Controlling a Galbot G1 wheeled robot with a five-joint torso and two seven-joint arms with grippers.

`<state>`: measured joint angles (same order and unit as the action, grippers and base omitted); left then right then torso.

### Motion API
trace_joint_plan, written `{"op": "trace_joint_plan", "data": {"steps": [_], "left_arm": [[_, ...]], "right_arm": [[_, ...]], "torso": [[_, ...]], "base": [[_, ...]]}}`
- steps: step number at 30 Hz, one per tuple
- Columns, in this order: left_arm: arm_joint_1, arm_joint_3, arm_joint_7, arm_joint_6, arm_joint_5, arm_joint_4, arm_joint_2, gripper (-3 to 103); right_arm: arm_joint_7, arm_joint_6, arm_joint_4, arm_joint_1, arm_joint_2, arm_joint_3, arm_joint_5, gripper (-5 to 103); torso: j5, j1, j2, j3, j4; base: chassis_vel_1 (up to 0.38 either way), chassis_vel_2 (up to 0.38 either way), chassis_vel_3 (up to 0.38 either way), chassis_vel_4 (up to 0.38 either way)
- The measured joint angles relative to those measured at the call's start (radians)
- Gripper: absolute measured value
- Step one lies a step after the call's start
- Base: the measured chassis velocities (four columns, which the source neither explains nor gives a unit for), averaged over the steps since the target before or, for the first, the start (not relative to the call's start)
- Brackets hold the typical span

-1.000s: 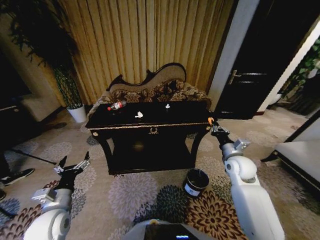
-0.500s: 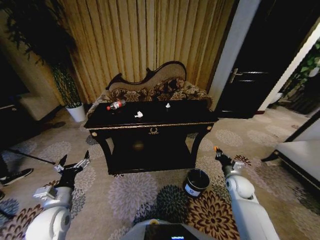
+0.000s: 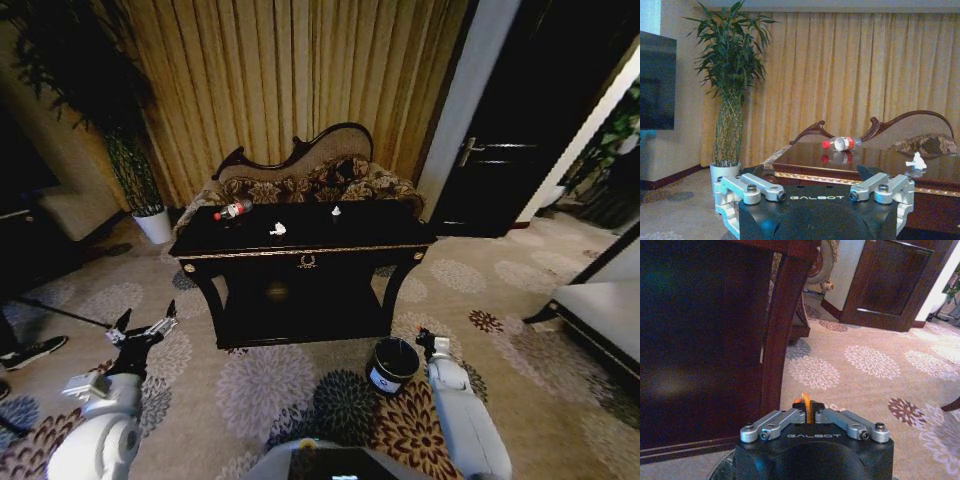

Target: Move to the front of the table and place the trash on the table into the trash bin.

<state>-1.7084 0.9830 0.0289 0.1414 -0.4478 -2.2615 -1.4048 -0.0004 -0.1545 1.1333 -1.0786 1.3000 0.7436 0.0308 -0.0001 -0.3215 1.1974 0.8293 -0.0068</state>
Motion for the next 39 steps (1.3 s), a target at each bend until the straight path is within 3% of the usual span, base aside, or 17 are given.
{"op": "trace_joint_plan", "data": {"steps": [8,9,10,12,14,15,16,18,20,23,24,29,31,32,33,35,39], "left_arm": [[-0.012,-0.004,0.001,0.000,0.005,-0.001,-0.003,100],[-0.015,-0.004,0.002,-0.001,0.006,-0.005,-0.004,100],[-0.015,-0.004,0.002,-0.001,0.006,-0.005,-0.004,100],[-0.017,-0.003,0.003,-0.001,0.005,-0.009,-0.002,100],[-0.017,-0.002,0.003,-0.001,0.004,-0.010,0.000,100],[-0.017,-0.001,0.003,-0.001,0.003,-0.012,0.002,100],[-0.017,-0.001,0.003,-0.001,0.003,-0.012,0.002,100],[-0.021,0.001,0.003,-0.007,0.001,-0.013,0.004,100],[-0.024,0.002,0.003,-0.011,0.000,-0.013,0.005,100],[-0.030,0.006,0.004,-0.024,-0.004,-0.007,0.013,100],[-0.030,0.006,0.004,-0.024,-0.004,-0.007,0.013,100],[-0.025,0.008,0.004,-0.026,-0.012,-0.001,0.024,100],[-0.021,0.007,0.004,-0.026,-0.014,0.002,0.026,100],[-0.016,0.005,0.003,-0.026,-0.014,0.005,0.027,100],[-0.016,0.005,0.003,-0.026,-0.014,0.005,0.027,100],[-0.008,0.000,0.003,-0.026,-0.014,0.009,0.028,100],[-0.004,-0.005,0.002,-0.026,-0.014,0.009,0.028,100]], "right_arm": [[0.000,0.015,-0.022,-0.007,0.010,0.006,-0.022,3],[0.000,0.019,0.001,-0.018,0.019,0.009,-0.022,19],[0.000,0.019,0.001,-0.018,0.019,0.009,-0.022,19],[0.000,0.019,0.023,-0.025,0.026,0.011,-0.022,30],[0.000,0.019,0.031,-0.027,0.028,0.011,-0.022,30],[0.000,0.019,0.039,-0.028,0.033,0.011,-0.023,40],[0.000,0.019,0.039,-0.028,0.033,0.011,-0.023,40],[0.000,0.019,0.055,-0.031,0.041,0.011,-0.026,51],[0.000,0.019,0.058,-0.031,0.043,0.011,-0.028,51],[0.000,0.019,0.071,-0.034,0.054,0.014,-0.032,68],[0.000,0.019,0.071,-0.034,0.054,0.014,-0.032,68],[0.000,0.018,0.089,-0.035,0.062,0.017,-0.029,90],[0.000,0.018,0.113,-0.041,0.064,0.020,-0.008,95],[0.001,0.010,0.174,-0.058,0.066,0.022,0.050,98],[0.001,0.010,0.174,-0.058,0.066,0.022,0.050,98],[0.001,0.009,0.303,-0.092,0.066,0.022,0.143,100],[0.001,0.011,0.467,-0.141,0.061,0.021,0.189,100]], "torso": [[0.0001,0.000,0.000,0.000,0.0000],[0.0000,0.000,0.000,0.000,0.0003],[0.0000,0.000,0.000,0.000,0.0003],[-0.0001,0.000,0.000,0.000,0.0003],[-0.0001,0.000,0.000,0.000,0.0003],[-0.0001,0.000,0.000,0.000,0.0002],[-0.0001,0.000,0.000,0.000,0.0002],[-0.0001,0.000,0.000,0.000,0.0003],[-0.0001,0.000,0.000,0.000,0.0003],[0.0000,0.000,0.000,0.000,0.0003],[0.0000,0.000,0.000,0.000,0.0003],[0.0000,0.000,0.000,0.000,0.0002],[0.0001,0.000,0.000,0.000,0.0003],[0.0001,0.000,0.000,0.000,0.0003],[0.0001,0.000,0.000,0.000,0.0003],[0.0000,0.000,0.000,0.000,0.0001],[-0.0004,0.000,0.000,0.000,0.0004]], "base": [[0.000,0.000,0.000,0.000],[0.000,0.000,0.000,0.000],[0.000,0.000,0.000,0.000],[0.000,0.000,0.000,0.000],[0.000,0.000,0.000,0.000],[0.000,0.000,0.000,0.000],[0.000,0.000,0.000,0.000],[0.000,0.000,0.000,0.000],[0.000,0.000,0.000,0.000],[0.000,0.000,0.000,0.000],[0.000,0.000,0.000,0.000],[0.000,0.000,0.000,0.000],[0.000,0.000,0.000,0.000],[0.000,0.000,0.000,0.000],[0.000,0.000,0.000,0.000],[0.000,0.000,0.000,0.000],[0.000,0.000,0.000,0.000]]}}
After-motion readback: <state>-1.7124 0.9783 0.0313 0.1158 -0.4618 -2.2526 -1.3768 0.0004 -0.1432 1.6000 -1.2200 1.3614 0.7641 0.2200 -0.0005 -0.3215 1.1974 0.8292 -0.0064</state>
